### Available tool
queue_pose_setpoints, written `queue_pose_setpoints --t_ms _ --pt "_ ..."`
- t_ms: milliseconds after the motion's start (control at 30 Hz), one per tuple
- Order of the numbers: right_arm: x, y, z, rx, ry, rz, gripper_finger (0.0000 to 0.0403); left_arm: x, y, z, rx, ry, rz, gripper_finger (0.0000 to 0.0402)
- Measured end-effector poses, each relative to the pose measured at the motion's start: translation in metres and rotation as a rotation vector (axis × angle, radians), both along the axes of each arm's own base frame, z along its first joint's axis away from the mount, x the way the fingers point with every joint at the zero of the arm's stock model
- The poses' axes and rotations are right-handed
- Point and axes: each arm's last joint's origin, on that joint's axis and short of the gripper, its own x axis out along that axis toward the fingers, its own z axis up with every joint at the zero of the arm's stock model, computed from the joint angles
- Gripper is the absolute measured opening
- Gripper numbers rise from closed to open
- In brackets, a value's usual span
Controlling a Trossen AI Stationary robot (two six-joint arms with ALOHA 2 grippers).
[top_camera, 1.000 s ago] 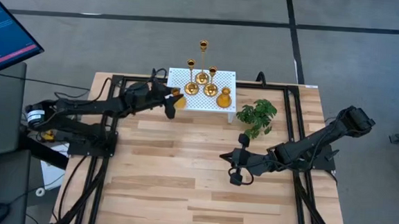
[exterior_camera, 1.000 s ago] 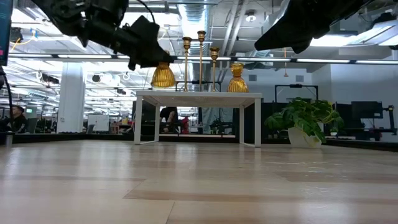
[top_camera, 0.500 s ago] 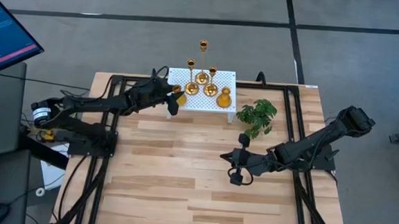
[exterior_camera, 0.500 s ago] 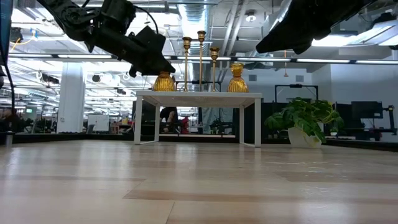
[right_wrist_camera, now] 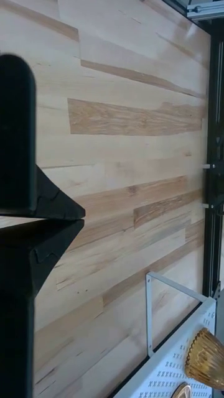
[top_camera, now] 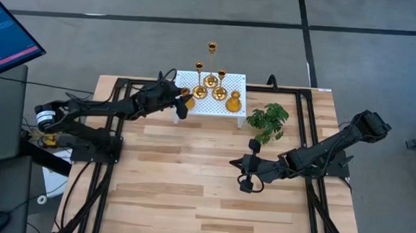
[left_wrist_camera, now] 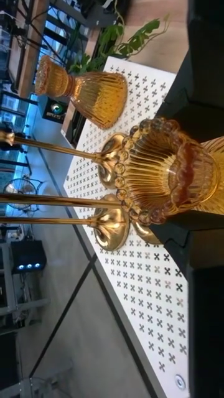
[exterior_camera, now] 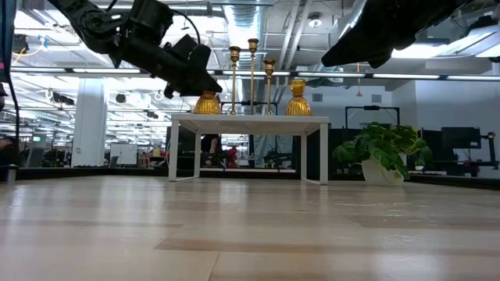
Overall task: Pick & Place candle stick holders
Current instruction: Put the yellow candle holder on the shelf
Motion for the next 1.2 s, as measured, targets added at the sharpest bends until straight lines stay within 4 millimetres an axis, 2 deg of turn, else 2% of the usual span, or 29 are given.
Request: queue_pose_setpoints --t_ms 433,933,1200 --pt "-0.0001 0.0000 -0.0001 -0.001 0.001 0.000 0.0000 0.0029 -0.0020 -0.0027 -0.007 -0.001 -0.014 0.0170" --pt "-0.0001 0.0000 -0.0001 -0.001 0.002 0.000 0.0000 0.0028 -0.0018 -0.0006 0.004 -0.019 -0.013 0.0176" --pt "-0.0001 0.0000 -0.0001 -0.001 0.002 0.000 0.0000 0.0028 -0.0018 0.0005 0.011 -0.026 -0.013 0.0214"
